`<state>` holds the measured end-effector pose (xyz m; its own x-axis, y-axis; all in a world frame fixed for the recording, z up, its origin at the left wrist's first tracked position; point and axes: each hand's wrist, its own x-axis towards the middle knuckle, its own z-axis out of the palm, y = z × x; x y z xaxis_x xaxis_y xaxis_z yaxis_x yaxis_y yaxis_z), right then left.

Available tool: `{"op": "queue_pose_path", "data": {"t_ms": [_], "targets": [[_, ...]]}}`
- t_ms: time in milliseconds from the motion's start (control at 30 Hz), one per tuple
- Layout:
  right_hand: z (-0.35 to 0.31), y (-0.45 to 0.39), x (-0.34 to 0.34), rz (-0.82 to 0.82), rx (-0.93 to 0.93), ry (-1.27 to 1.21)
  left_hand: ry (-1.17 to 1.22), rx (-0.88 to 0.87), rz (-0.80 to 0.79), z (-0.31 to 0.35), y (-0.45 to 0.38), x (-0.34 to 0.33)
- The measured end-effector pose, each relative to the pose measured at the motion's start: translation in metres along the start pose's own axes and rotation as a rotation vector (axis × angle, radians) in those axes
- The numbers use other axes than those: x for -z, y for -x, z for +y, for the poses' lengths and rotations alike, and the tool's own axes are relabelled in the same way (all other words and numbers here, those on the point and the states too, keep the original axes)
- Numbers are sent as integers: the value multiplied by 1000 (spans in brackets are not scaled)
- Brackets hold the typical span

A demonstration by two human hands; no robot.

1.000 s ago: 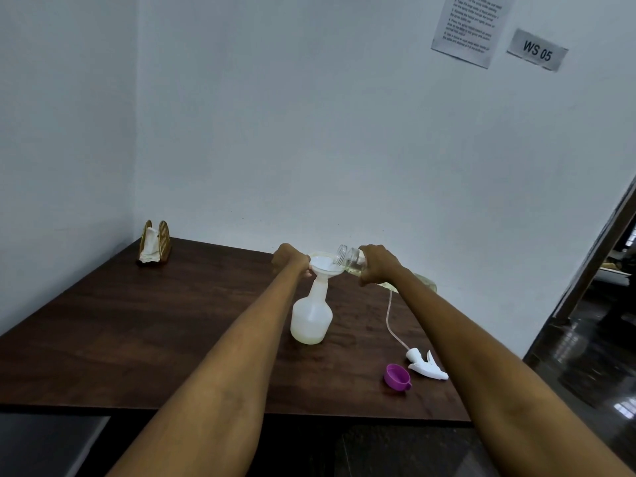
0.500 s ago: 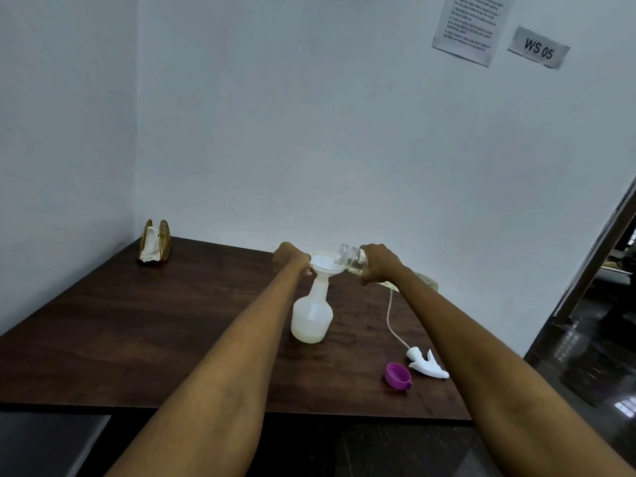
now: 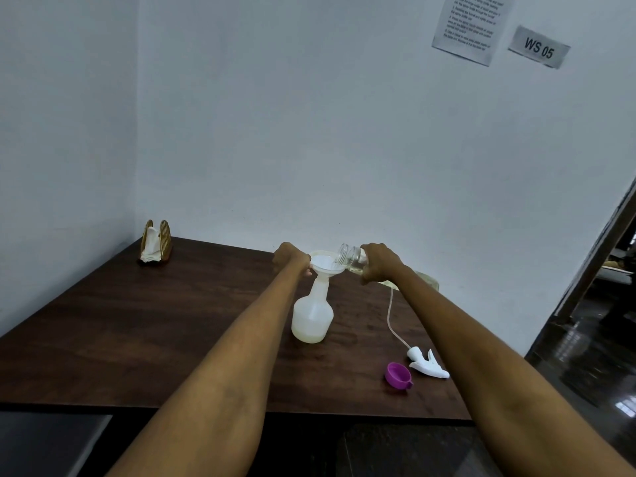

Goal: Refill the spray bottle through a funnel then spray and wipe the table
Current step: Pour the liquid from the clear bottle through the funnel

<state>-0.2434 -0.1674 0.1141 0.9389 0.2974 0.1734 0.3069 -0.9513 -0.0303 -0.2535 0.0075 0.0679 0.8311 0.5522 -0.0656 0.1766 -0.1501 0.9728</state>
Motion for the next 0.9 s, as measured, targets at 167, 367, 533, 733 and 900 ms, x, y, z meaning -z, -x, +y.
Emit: {"op": "queue_pose_path", "data": {"t_ms": [167,367,533,733,900], "targets": [[0,1,0,-2,-3,5,0,-3,1,1,2,1],[0,1,0,4,-3,-2,-12,-2,0,1,2,1],[-2,1,-1,7,-2,6,-20,-5,-12,2,6,2],[-1,1,0,7,-3,12,-37,-8,-20,2,5,2],[-1,1,0,-2,-5,14,-40,-5,-21,1,5,3]]}}
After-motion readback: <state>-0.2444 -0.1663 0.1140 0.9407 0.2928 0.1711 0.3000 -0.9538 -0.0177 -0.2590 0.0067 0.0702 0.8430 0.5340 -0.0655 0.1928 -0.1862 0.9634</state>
